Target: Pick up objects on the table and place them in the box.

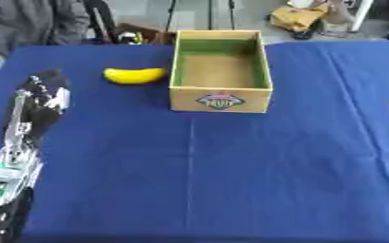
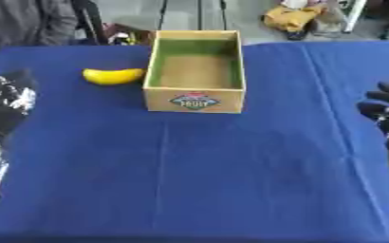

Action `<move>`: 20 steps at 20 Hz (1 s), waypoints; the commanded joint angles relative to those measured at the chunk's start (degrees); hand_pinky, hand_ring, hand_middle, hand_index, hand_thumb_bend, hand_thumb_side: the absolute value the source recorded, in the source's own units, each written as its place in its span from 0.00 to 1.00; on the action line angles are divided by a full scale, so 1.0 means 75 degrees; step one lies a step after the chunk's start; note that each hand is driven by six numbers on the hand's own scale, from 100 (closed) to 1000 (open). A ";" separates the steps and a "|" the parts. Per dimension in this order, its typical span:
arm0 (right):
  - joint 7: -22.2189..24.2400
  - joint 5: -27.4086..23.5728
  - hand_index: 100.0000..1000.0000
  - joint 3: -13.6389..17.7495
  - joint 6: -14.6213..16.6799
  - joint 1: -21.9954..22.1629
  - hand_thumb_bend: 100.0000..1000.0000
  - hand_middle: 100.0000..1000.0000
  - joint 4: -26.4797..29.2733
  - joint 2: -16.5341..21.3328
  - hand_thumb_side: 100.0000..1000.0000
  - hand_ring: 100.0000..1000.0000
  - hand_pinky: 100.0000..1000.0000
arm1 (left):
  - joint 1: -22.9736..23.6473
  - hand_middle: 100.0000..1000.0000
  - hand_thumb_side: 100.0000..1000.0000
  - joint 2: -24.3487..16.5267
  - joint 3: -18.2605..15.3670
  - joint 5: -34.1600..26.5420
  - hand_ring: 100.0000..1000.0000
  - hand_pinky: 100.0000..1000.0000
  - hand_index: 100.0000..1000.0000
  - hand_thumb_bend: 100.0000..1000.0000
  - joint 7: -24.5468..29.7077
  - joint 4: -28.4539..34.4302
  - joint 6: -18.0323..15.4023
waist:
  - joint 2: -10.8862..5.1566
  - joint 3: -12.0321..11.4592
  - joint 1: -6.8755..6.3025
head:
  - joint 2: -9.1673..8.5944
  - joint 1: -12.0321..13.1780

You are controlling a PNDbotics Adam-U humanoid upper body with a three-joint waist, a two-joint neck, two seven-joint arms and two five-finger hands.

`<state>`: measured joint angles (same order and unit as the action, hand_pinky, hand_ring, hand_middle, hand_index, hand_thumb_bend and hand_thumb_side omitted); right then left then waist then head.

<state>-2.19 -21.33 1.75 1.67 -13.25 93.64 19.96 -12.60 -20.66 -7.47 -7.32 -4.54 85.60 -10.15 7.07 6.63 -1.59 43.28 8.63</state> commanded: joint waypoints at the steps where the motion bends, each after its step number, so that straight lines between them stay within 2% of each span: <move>1: -0.0015 -0.0049 0.76 0.0066 0.0019 -0.0069 0.00 0.63 0.0166 0.0211 0.99 0.64 0.80 | -0.0076 0.73 0.17 -0.0313 -0.0069 0.0055 0.79 0.72 0.71 0.42 -0.0004 0.0061 0.0025 | -0.0090 0.0007 0.0005 | 0.0031 -0.0002; 6: -0.0005 -0.0037 0.76 0.0051 0.0012 -0.0032 0.00 0.63 0.0151 0.0238 0.99 0.64 0.80 | -0.0388 0.73 0.14 -0.1201 0.0099 0.0442 0.78 0.72 0.70 0.42 0.0126 -0.0136 0.0144 | -0.0138 0.0061 -0.0027 | 0.0053 0.0006; 11: 0.0014 -0.0029 0.76 0.0031 0.0007 -0.0021 0.00 0.63 0.0147 0.0255 0.99 0.64 0.80 | -0.1198 0.74 0.10 -0.2319 0.0267 0.1256 0.78 0.73 0.72 0.45 0.0241 -0.0609 0.0323 | -0.0141 0.0122 -0.0055 | 0.0027 0.0018; 15: 0.0039 -0.0020 0.76 0.0007 0.0004 -0.0046 0.00 0.63 0.0148 0.0265 0.99 0.64 0.80 | -0.2299 0.75 0.07 -0.3111 0.0535 0.2561 0.76 0.74 0.76 0.47 0.0607 -0.1591 0.0326 | -0.0098 0.0201 -0.0061 | -0.0025 0.0052; 16: 0.0049 -0.0018 0.76 -0.0005 0.0000 -0.0055 0.00 0.63 0.0148 0.0264 1.00 0.64 0.80 | -0.2628 0.75 0.08 -0.3274 0.0648 0.3030 0.76 0.75 0.77 0.51 0.0777 -0.1942 0.0265 | -0.0079 0.0237 -0.0066 | -0.0048 0.0069; 20: 0.0103 -0.0003 0.76 -0.0060 -0.0017 -0.0096 0.00 0.63 0.0145 0.0292 1.00 0.64 0.80 | -0.3950 0.76 0.12 -0.3456 0.1112 0.5048 0.77 0.77 0.84 0.57 0.1796 -0.3728 -0.0243 | -0.0014 0.0379 -0.0082 | -0.0111 0.0117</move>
<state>-1.69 -21.31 1.32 1.49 -13.13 93.63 20.49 -40.76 -43.86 0.01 26.17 6.68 60.78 -10.95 7.62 9.56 -2.20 43.13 9.22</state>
